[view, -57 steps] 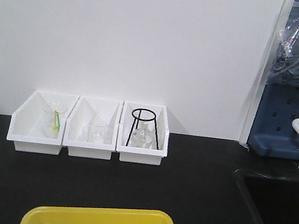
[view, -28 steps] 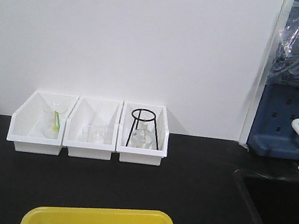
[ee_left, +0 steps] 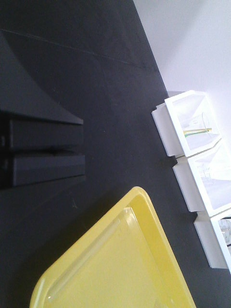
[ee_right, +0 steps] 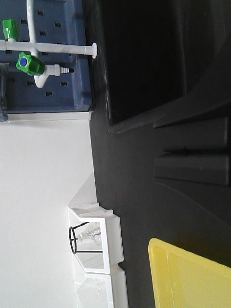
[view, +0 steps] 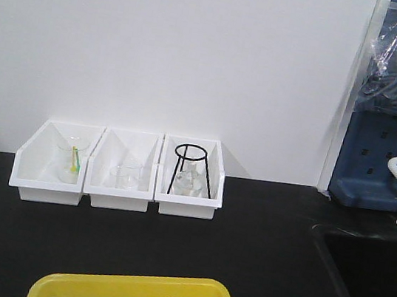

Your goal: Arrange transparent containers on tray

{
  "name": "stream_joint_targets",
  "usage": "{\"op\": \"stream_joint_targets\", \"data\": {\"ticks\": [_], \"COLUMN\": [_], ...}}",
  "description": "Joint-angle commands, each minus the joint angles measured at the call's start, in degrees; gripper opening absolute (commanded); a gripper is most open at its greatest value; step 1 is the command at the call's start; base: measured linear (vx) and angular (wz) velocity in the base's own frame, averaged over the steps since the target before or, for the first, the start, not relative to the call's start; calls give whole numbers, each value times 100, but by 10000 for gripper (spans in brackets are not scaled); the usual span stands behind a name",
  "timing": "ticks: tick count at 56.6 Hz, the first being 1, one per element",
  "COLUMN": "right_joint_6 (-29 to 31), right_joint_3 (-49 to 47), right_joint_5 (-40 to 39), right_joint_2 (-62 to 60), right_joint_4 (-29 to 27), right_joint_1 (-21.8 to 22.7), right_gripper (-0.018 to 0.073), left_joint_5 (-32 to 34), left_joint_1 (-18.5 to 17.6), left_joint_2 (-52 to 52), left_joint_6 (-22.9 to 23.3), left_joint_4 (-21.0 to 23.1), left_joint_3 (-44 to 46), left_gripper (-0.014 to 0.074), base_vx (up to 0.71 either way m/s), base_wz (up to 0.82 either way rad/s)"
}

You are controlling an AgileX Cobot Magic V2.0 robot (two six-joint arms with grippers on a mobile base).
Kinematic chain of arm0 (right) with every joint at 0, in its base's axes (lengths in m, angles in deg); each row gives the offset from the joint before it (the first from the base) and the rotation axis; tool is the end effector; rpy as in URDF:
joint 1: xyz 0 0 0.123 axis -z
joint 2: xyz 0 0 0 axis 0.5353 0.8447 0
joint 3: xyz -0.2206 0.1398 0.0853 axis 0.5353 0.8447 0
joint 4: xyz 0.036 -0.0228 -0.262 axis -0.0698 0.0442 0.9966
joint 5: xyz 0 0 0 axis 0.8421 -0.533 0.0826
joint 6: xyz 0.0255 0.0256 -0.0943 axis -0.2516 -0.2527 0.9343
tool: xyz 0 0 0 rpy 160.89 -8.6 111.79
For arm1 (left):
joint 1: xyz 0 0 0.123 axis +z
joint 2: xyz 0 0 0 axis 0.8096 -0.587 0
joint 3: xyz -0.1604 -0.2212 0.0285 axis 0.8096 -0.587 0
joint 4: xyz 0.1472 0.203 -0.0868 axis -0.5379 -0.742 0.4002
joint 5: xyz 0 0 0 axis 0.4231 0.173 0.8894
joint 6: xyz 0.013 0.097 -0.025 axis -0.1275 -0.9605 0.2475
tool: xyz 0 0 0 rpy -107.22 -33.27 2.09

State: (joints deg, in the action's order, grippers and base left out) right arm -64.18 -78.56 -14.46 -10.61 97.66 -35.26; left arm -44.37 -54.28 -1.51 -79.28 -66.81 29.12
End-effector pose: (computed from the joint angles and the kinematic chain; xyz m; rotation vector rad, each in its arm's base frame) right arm 0.0910 0.0033 0.1940 0.0361 1.6052 0.0919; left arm 0.0888 -0.0049 0.1772 0.2293 1.7636 0.1157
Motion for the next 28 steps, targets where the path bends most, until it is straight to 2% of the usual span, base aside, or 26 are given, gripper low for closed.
{"op": "stream_joint_targets", "data": {"ticks": [1, 28], "right_joint_6": [58, 58], "right_joint_3": [58, 58], "right_joint_5": [-405, -391], "right_joint_2": [-22, -22], "right_joint_4": [24, 24], "right_joint_1": [45, 45], "right_gripper": [-11, -11], "left_joint_5": [478, 478], "left_joint_1": [-11, -11], "left_joint_2": [134, 134], "left_joint_6": [42, 42], "left_joint_4": [25, 25], "left_joint_3": [-206, -206], "left_gripper": [-6, -6], "base_vx": [0, 0], "base_wz": [0, 0]}}
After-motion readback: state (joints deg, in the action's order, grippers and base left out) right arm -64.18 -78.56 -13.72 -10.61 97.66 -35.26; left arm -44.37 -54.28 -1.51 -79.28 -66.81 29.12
